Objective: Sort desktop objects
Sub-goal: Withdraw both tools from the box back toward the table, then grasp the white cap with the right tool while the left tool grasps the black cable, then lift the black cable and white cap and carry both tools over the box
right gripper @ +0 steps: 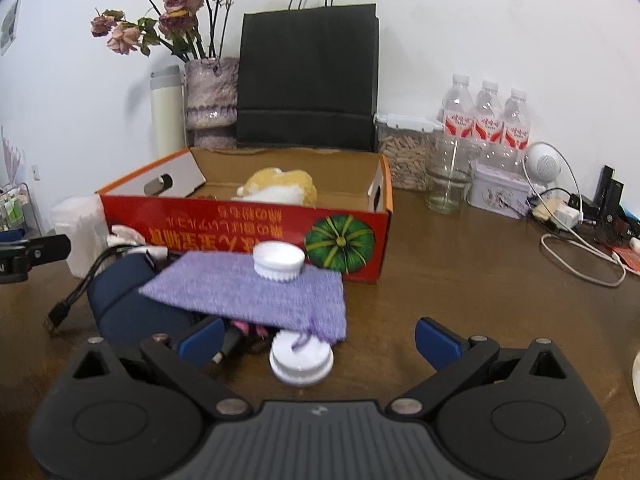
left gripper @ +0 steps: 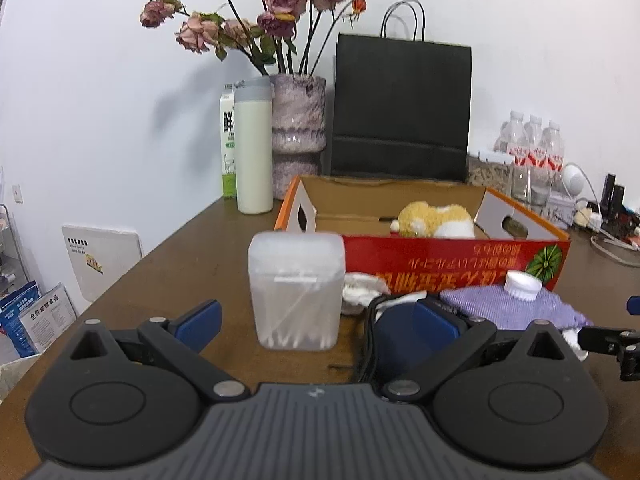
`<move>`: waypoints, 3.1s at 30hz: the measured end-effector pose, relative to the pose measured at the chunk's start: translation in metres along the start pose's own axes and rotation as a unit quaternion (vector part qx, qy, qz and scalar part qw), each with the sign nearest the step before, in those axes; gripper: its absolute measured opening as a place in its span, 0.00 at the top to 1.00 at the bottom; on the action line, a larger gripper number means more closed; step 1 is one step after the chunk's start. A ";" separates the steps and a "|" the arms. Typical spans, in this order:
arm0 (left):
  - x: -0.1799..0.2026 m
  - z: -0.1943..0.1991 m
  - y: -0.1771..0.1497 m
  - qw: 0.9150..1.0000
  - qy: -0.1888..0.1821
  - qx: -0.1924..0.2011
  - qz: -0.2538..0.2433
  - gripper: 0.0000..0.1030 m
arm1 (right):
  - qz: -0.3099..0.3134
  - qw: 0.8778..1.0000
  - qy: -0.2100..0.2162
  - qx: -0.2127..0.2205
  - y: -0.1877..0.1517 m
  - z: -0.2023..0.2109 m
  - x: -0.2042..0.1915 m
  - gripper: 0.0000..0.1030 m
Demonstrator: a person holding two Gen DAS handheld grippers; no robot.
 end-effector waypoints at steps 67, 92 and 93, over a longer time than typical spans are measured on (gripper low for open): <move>0.007 -0.021 -0.022 0.994 -0.086 -0.070 -0.012 0.87 | -0.002 1.000 0.029 -0.005 -0.007 -0.006 -0.010 0.62; 0.015 0.008 -0.025 0.992 -0.105 -0.074 0.014 0.89 | -0.051 0.998 0.031 0.030 -0.015 0.036 -0.005 0.62; 0.013 0.006 -0.027 0.991 -0.103 -0.085 0.016 0.89 | -0.053 0.998 0.031 0.028 -0.016 0.035 -0.004 0.62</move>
Point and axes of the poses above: each gripper's, at about its wrist camera, not at the fingertips, and z roughly against the way its jaws point, x to its right, y to its top, the point moved 2 cm from there along -z, roughly the way its jaws point, and after that the axes turned 11 degrees about -y, right-handed, at the moved point
